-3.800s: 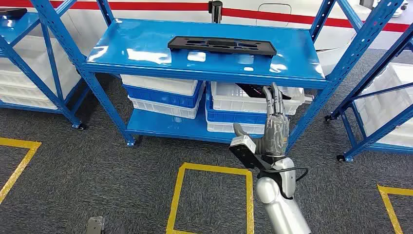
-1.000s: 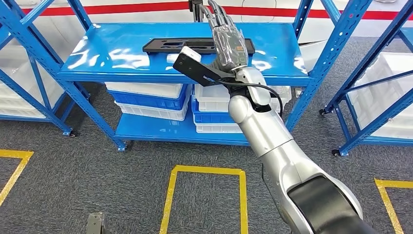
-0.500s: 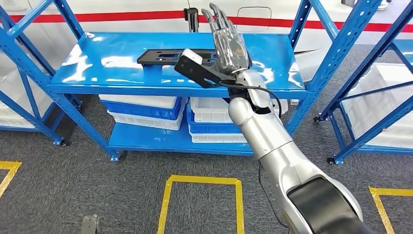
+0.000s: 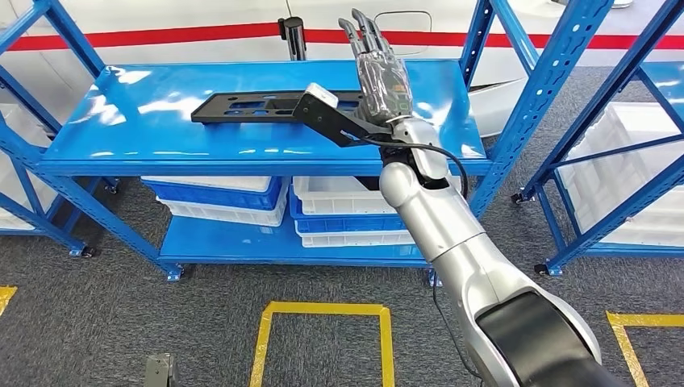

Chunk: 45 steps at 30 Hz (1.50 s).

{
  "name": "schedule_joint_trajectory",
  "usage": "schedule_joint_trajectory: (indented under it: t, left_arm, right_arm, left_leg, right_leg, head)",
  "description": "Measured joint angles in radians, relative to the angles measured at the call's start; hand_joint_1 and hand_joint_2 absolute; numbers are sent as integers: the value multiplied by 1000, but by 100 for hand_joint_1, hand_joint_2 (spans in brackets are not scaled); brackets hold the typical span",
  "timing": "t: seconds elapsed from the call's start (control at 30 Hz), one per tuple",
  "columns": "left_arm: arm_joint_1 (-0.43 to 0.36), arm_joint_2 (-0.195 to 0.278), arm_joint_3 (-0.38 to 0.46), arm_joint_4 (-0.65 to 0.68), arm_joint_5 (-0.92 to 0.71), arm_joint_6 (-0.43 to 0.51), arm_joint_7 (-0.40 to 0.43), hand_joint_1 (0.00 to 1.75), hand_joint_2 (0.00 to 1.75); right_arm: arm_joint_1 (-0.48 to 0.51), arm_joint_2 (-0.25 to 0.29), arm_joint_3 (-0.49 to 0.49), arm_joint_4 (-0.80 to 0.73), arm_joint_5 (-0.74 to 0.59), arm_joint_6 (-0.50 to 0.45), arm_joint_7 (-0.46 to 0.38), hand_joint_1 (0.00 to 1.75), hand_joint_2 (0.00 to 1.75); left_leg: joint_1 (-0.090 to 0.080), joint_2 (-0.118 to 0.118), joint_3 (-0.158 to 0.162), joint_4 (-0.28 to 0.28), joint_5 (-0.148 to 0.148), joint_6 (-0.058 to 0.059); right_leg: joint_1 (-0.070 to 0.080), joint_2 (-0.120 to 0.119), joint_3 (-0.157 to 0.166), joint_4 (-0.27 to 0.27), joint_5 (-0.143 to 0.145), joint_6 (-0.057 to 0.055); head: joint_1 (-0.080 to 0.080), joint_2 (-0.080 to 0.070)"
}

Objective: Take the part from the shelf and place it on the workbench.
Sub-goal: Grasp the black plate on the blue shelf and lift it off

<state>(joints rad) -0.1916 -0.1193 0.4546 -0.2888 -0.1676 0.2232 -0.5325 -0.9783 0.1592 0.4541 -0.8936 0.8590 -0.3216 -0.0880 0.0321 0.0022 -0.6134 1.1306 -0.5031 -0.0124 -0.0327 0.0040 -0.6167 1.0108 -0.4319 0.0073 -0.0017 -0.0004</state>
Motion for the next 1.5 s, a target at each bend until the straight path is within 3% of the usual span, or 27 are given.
schedule_joint_trajectory:
  t: [0.07, 0.1, 0.13, 0.17, 0.23, 0.3, 0.43, 0.5, 0.57, 0.63, 0.67, 0.73, 0.77, 0.83, 0.87, 0.93, 1.0, 1.1, 1.13, 1.17, 1.2, 1.23, 1.3, 1.33, 1.43, 1.5]
  left_arm:
    - [1, 0, 0, 0, 0, 0, 0, 0, 0]
    - [2, 0, 0, 0, 0, 0, 0, 0, 0]
    - [3, 0, 0, 0, 0, 0, 0, 0, 0]
    - [4, 0, 0, 0, 0, 0, 0, 0, 0]
    - [4, 1, 0, 0, 0, -1, 0, 0, 0]
    - [2, 2, 1, 0, 0, -2, -1, 0, 0]
    - [0, 3, 1, 0, 10, -6, -1, 0, 0]
    - [-2, 2, 2, 0, 18, -12, -2, 0, 0]
    - [-4, 1, 4, 0, 28, -21, -4, 0, 0]
    - [-2, 0, 7, 1, 37, -29, -6, 0, 0]
    - [-1, -2, 8, 1, 39, -32, -6, 0, 0]
    - [0, -3, 11, 1, 41, -35, -7, 0, 0]
    - [-1, -3, 12, 1, 42, -36, -8, 0, 0]
    - [-2, -4, 15, 2, 43, -37, -8, 0, 0]
    - [-3, -4, 17, 2, 43, -37, -8, 0, 0]
    - [-4, -6, 20, 2, 42, -37, -9, 0, 0]
    - [-7, -9, 20, 2, 38, -38, -9, 0, 0]
    - [-10, -11, 20, 2, 29, -41, -1, 0, 0]
    - [-10, -12, 20, 2, 27, -42, 3, 0, 0]
    - [-10, -12, 20, 2, 25, -43, 7, 0, 0]
    - [-11, -13, 19, 2, 23, -44, 10, 0, 0]
    - [-13, -13, 19, 2, 20, -44, 13, 0, 0]
    - [-20, -13, 18, 2, 18, -45, 17, 0, 0]
    - [-23, -14, 17, 2, 17, -46, 19, 0, 0]
    - [-29, -18, 16, 2, 17, -46, 21, 0, 0]
    - [-33, -21, 14, 2, 16, -46, 22, 0, 0]
  right_arm:
    - [2, 1, 0, 1, 0, 0, -1, 0, 175]
    - [4, 1, 0, 1, 0, 0, 0, 0, 175]
    - [6, 1, 0, 2, 0, 0, 0, 0, 175]
    - [6, 2, 0, 2, 0, 0, 0, 0, 175]
    - [5, 4, 0, 2, 0, 0, 0, 0, 175]
    - [2, 5, 0, 2, 0, 0, 0, 0, 175]
    - [0, 5, 1, 2, 0, 0, 0, 0, 175]
    - [-3, 5, 1, 1, 0, -1, 0, 0, 175]
    - [1, 4, 1, 2, 1, -1, 0, 0, 175]
    - [8, 0, 1, 3, 0, -2, -1, 0, 175]
    - [10, -2, 1, 4, -1, -3, -2, 0, 175]
    - [11, -4, 1, 4, -3, -5, -4, 0, 175]
    - [10, -6, 1, 6, -4, -6, -4, 0, 175]
    - [10, -9, 1, 9, -5, -9, -5, 0, 175]
    - [9, -10, 1, 10, -6, -11, -6, 0, 175]
    - [9, -12, 0, 9, -8, -16, -6, 0, 175]
    - [9, -12, 0, 8, -8, -20, -4, 0, 175]
    - [22, -20, 0, 1, -5, -22, 6, 0, 175]
    - [30, -24, -1, -3, -3, -22, 10, 0, 175]
    - [38, -29, -1, -8, -1, -22, 13, 0, 175]
    - [44, -34, -2, -14, 1, -22, 16, 0, 175]
    - [48, -38, -2, -20, 3, -22, 18, 0, 175]
    - [51, -45, -4, -32, 8, -22, 21, 0, 175]
    - [53, -49, -6, -38, 9, -22, 22, 0, 175]
    - [64, -58, -9, -53, 12, -22, 25, 0, 175]
    - [66, -65, -12, -62, 15, -22, 27, 0, 175]
  left_leg:
    - [0, 0, -90, 121, -45, -7]
    - [0, 0, -123, 151, -60, -7]
    - [-1, 0, -140, 148, -55, -4]
    - [-3, 0, -138, 110, -26, 3]
    - [-11, -2, -101, -20, 71, 26]
    - [-23, -3, -68, -108, 125, 48]
    - [-33, -1, -21, -158, 126, 71]
    - [-29, 0, 5, -173, 123, 77]
    - [-30, -2, 18, -175, 109, 76]
    - [-30, -6, 33, -174, 93, 72]
    - [-30, -8, 43, -174, 84, 69]
    - [-30, -10, 63, -170, 65, 61]
    - [-31, -11, 70, -167, 55, 56]
    - [-33, -11, 75, -160, 39, 43]
    - [-33, -11, 76, -157, 35, 38]
    - [-30, -9, 72, -140, 30, 30]
    - [-26, -7, 31, -62, 11, 19]
    - [-17, -5, -90, 116, -50, 2]
    - [-14, -5, -117, 137, -52, -1]
    - [-13, -5, -124, 121, -31, -1]
    - [-12, -5, -112, 69, 12, 0]
    - [-11, -4, -87, -6, 66, 5]
    - [-16, -4, -41, -124, 122, 15]
    - [-19, -4, -30, -150, 126, 21]
    - [-23, -5, -16, -158, 119, 34]
    - [-20, -5, -5, -164, 118, 46]
  right_leg:
    - [5, 4, 15, 0, -16, -12]
    - [9, 7, 24, 0, -24, -14]
    - [12, 10, 35, 0, -33, -15]
    - [16, 12, 48, 0, -42, -15]
    - [21, 15, 77, -3, -62, -15]
    - [21, 17, 96, -13, -76, -9]
    - [28, 13, 105, 2, -73, 14]
    - [29, 9, 51, 92, -81, 16]
    - [28, 8, -34, 213, -115, 15]
    - [26, 8, -93, 255, -138, 19]
    - [25, 7, -97, 225, -120, 28]
    - [21, 3, -67, 91, -32, 50]
    - [21, 0, -51, 30, 5, 50]
    - [24, -5, -32, -26, 44, 29]
    - [26, -4, -28, -26, 40, 12]
    - [19, -2, -14, -29, 41, -3]
    - [12, -1, 5, -33, 33, -15]
    - [12, 2, 22, -33, 17, -26]
    - [13, 3, 28, -33, 11, -25]
    - [13, 5, 36, -33, 5, -24]
    - [13, 7, 45, -34, -2, -21]
    - [13, 8, 55, -34, -8, -18]
    - [15, 11, 64, -36, -18, -10]
    - [17, 11, 64, -37, -22, -5]
    - [20, 11, 62, -34, -34, 12]
    - [22, 8, 32, 25, -61, 14]
  head:
    - [-2, 0]
    - [-3, 0]
    - [-3, 0]
    - [-3, 0]
    - [-2, 0]
    - [-1, 0]
    - [-4, 0]
    - [-3, 0]
    - [-2, 0]
    - [-2, 0]
    - [-2, 0]
    - [-1, 0]
    - [-2, 0]
    - [-3, 0]
    - [-4, 0]
    - [-4, 0]
    - [-8, 0]
    - [-12, 0]
    - [-12, 0]
    - [-12, 0]
    - [-12, 0]
    - [-12, 0]
    - [-11, 0]
    - [-11, 0]
    - [-12, 0]
    - [-11, 0]
